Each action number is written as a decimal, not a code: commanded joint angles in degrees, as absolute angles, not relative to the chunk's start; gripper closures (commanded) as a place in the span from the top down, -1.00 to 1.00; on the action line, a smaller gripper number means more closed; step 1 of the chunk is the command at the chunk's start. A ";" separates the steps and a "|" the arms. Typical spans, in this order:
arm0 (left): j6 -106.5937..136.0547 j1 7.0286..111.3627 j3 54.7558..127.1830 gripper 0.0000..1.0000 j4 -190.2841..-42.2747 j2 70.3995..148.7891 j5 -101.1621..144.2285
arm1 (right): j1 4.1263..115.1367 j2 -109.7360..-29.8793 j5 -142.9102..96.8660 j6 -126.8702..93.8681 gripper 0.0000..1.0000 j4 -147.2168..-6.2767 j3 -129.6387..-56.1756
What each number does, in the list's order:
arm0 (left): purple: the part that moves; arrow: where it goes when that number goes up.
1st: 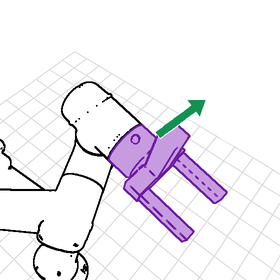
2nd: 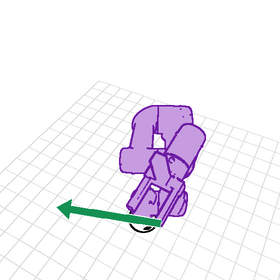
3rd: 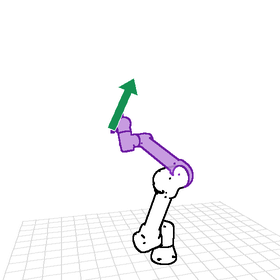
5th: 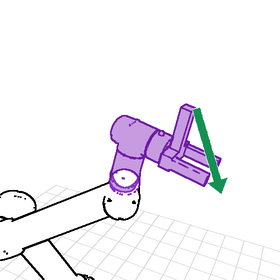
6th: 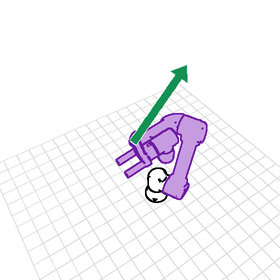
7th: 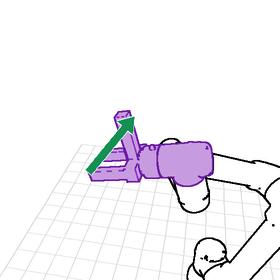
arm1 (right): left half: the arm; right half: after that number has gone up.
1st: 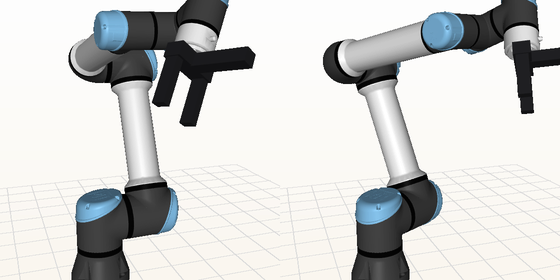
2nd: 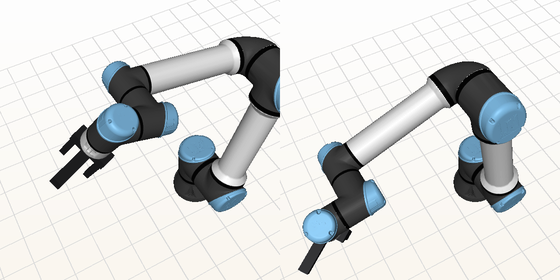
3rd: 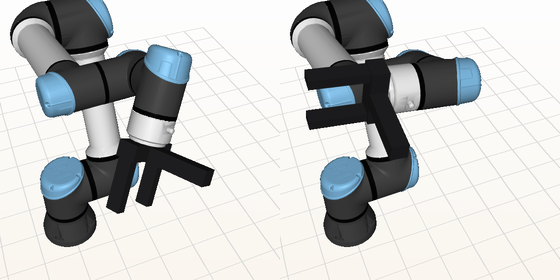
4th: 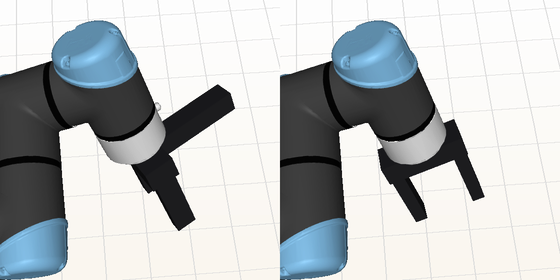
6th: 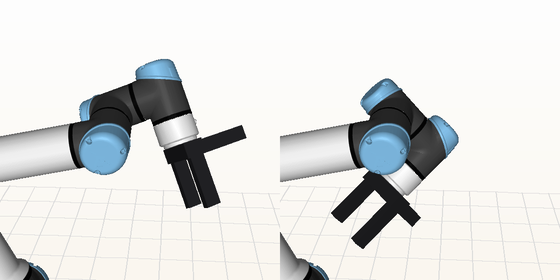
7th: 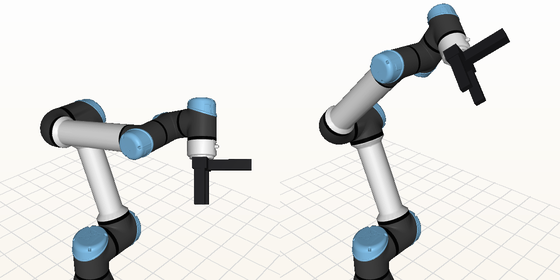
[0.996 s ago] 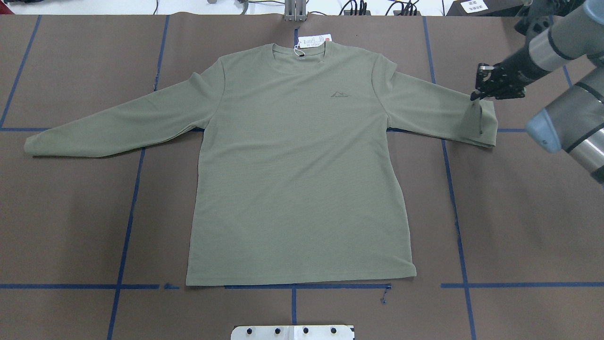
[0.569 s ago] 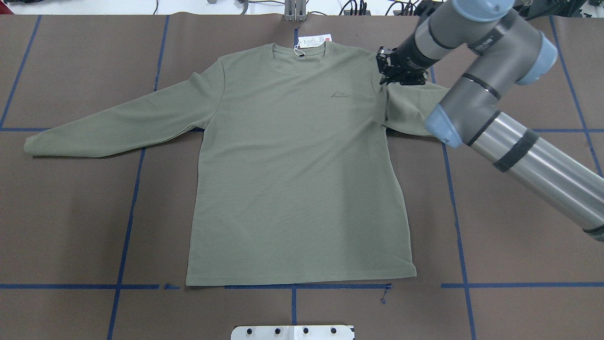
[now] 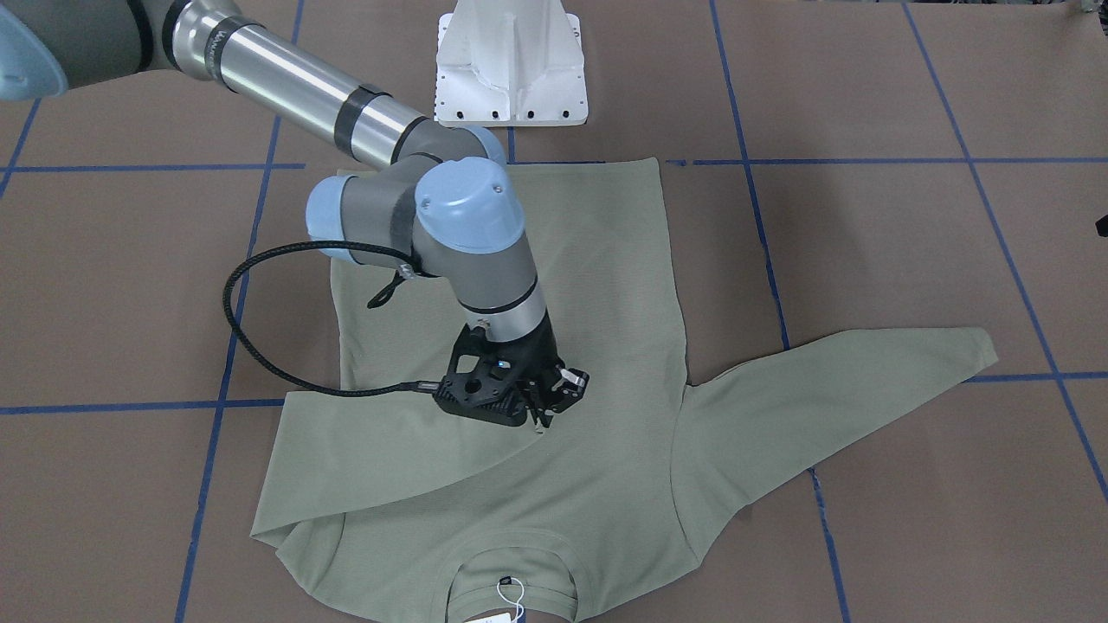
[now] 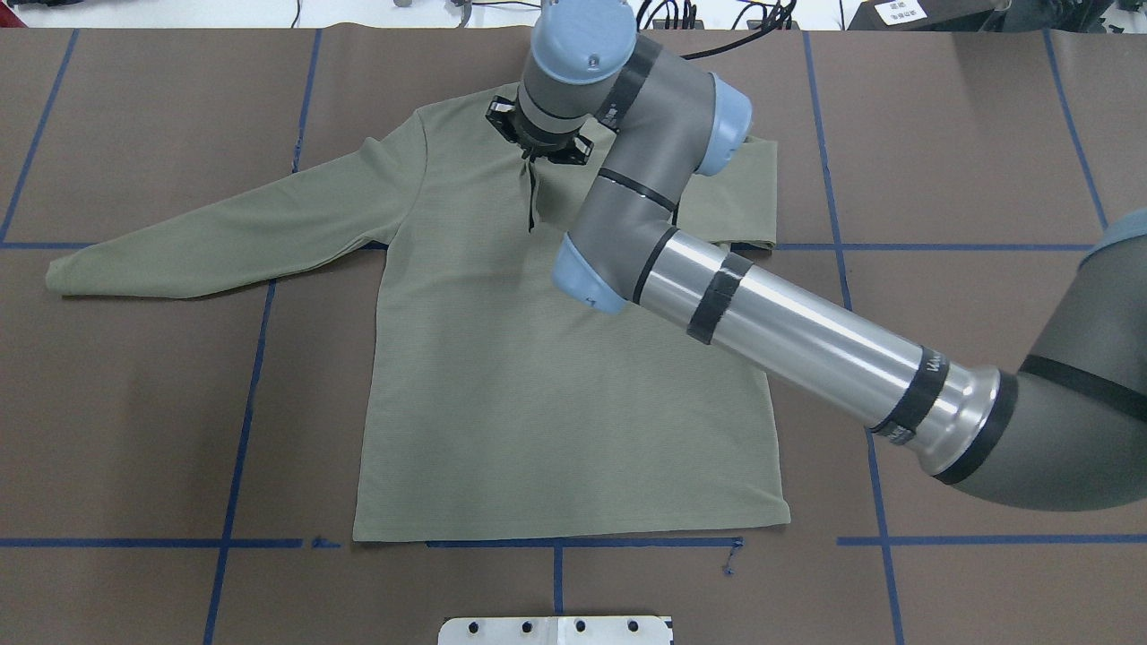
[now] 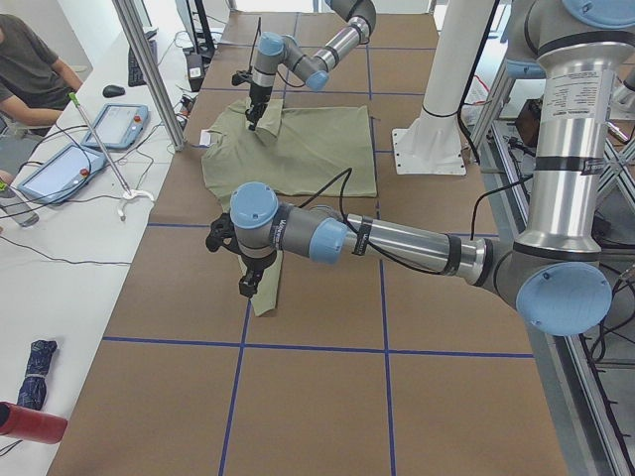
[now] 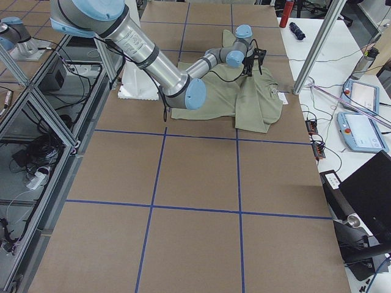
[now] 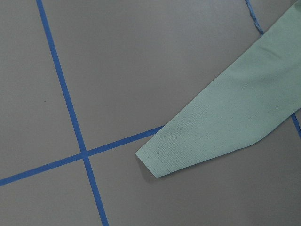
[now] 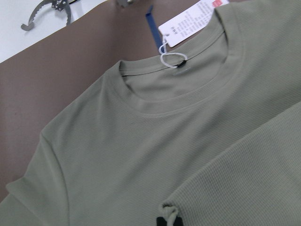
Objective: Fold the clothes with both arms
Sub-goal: 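Carry the sleeve across the shirt body toward the other sleeve, then release the sleeve and raise the right gripper while the left gripper approaches the other cuff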
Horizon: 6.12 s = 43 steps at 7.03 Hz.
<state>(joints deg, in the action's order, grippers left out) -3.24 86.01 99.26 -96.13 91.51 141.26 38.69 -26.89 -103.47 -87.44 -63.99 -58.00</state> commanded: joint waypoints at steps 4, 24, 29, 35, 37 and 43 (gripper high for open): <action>-3.43 86.04 98.97 1.00 -96.06 91.49 141.33 | 33.32 -16.88 -95.99 -87.54 -1.00 -52.50 -41.93; 22.54 71.24 75.96 0.88 -121.36 98.24 141.43 | 42.52 -51.11 -108.35 -84.76 0.98 -66.09 -85.31; 22.68 70.05 63.49 0.62 -123.90 104.41 139.13 | 43.95 -57.13 -109.69 -83.50 0.98 -66.18 -90.44; 22.85 69.53 61.17 0.18 -125.42 104.41 139.22 | 43.77 -57.22 -109.07 -83.67 0.99 -66.18 -92.11; 22.94 69.43 61.00 0.16 -125.42 104.50 139.22 | 43.77 -57.30 -109.07 -83.93 0.99 -66.18 -92.20; 23.81 69.00 62.13 -1.00 -125.42 104.41 140.09 | 43.68 -58.45 -108.98 -84.29 0.99 -66.18 -92.99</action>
<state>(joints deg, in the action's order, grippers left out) 23.15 69.06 61.42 -125.53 104.41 139.60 43.73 -58.30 -109.01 -84.29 -66.18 -92.90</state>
